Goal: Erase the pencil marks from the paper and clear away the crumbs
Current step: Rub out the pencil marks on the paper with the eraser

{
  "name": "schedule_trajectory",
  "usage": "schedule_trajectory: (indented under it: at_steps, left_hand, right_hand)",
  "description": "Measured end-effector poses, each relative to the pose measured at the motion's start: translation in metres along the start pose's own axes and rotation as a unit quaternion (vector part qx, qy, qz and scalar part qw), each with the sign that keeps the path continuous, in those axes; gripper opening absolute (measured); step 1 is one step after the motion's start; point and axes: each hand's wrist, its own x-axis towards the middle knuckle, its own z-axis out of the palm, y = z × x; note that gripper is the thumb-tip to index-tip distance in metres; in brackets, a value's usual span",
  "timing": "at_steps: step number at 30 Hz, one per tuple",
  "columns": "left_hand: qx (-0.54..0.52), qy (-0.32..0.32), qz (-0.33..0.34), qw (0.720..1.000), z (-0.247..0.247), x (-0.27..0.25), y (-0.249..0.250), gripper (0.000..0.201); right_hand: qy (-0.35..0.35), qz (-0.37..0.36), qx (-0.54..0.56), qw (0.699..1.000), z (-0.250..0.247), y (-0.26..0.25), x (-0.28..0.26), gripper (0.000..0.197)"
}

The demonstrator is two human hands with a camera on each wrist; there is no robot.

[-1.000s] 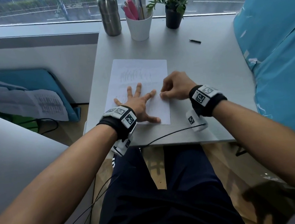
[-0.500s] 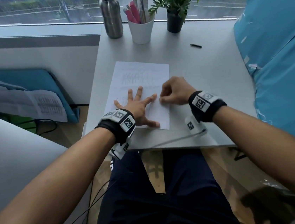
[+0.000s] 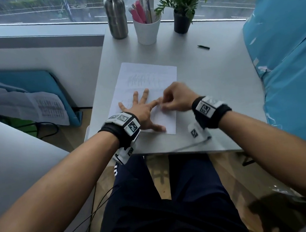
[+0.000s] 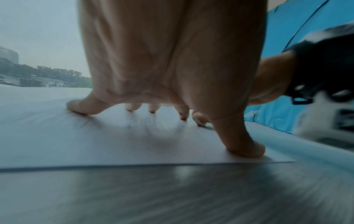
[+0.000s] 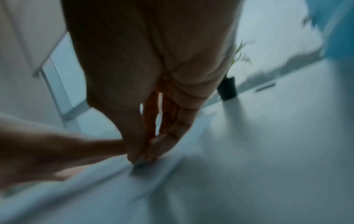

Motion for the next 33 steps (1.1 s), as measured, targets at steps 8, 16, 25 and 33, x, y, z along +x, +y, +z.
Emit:
schedule_trajectory:
  at_steps: [8, 16, 25, 33]
  left_hand:
    - [0.003, 0.002, 0.0, 1.0, -0.001, -0.002, 0.001, 0.119]
    - [0.0, -0.002, -0.003, 1.0, -0.001, -0.001, 0.002, 0.123]
    - [-0.006, 0.001, -0.005, 1.0, -0.001, -0.001, 0.002, 0.126]
    - [-0.015, 0.007, -0.005, 1.0, 0.0, -0.001, 0.002, 0.125]
  right_hand:
    - [0.02, 0.01, -0.005, 1.0, -0.003, 0.002, 0.004, 0.01]
    - [0.025, 0.026, 0.001, 0.999, -0.008, 0.006, 0.006, 0.01]
    - [0.061, 0.038, 0.011, 0.997, -0.012, 0.01, 0.007, 0.011]
    - [0.064, 0.04, 0.016, 0.997, -0.006, 0.003, 0.008, 0.011]
